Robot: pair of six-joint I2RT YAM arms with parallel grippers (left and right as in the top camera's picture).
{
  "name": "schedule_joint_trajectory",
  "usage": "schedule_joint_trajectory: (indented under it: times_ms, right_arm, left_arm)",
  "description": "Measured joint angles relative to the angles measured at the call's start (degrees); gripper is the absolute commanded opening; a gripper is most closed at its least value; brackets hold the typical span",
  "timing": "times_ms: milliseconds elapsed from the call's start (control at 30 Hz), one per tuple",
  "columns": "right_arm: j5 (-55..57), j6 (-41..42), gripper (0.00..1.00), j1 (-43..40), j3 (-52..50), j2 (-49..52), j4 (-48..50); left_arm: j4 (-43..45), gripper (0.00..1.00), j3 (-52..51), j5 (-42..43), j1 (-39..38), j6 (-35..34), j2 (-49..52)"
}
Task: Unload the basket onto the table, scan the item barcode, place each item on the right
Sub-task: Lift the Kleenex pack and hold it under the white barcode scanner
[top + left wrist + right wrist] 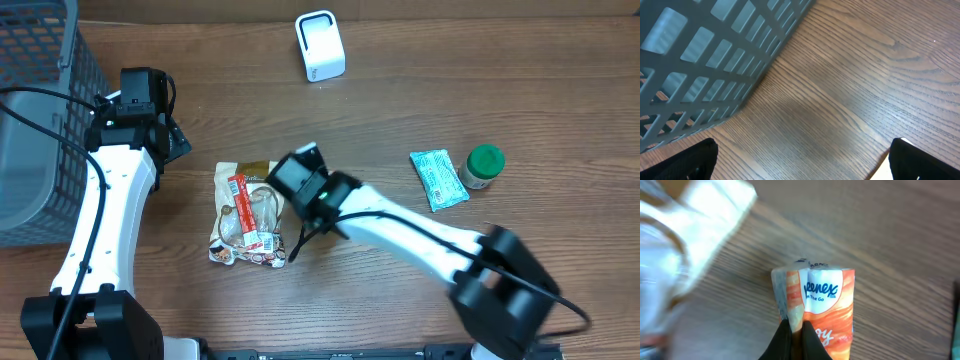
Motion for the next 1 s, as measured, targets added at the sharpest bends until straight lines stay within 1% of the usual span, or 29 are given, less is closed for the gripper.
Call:
schedule_joint_trajectory:
  times_ms: [233,533,633,700,800,900,1000]
  right_arm:
    - [-13.8,0.2,0.03,-7.6,6.9,-7.6,-6.8]
    - [-33.0,0.0,0.03,-18.9,15.1,-8.4,-10.7]
    - [-35.8,0.3,0.03,-21.4,22.3,-8.0,-15.0]
    - [-37.4,0.2,0.03,-23.0,32.0,-6.6,-19.2]
    - [-39.3,0.2,0.03,-24.1,40.6,-4.9,-22.8]
    - [-42.6,0.2,0.03,-25.9,50.0,-1.7,-23.1]
    - [-45.8,0.2,0.03,-27.5,53.2,1.1,-21.2]
  left_arm:
    - [0.0,1.0,0.0,0.0,0.0,0.0,0.0]
    - [0.0,1.0,0.0,0.0,0.0,0.0,0.0]
    - [0.0,1.0,0.0,0.0,0.0,0.0,0.0]
    - [0.0,1.0,0.0,0.0,0.0,0.0,0.0]
    - [0.0,1.0,0.0,0.0,0.0,0.0,0.0]
    - [0.0,1.0,0.0,0.0,0.0,0.0,0.0]
    - [0.0,1.0,0.0,0.0,0.0,0.0,0.0]
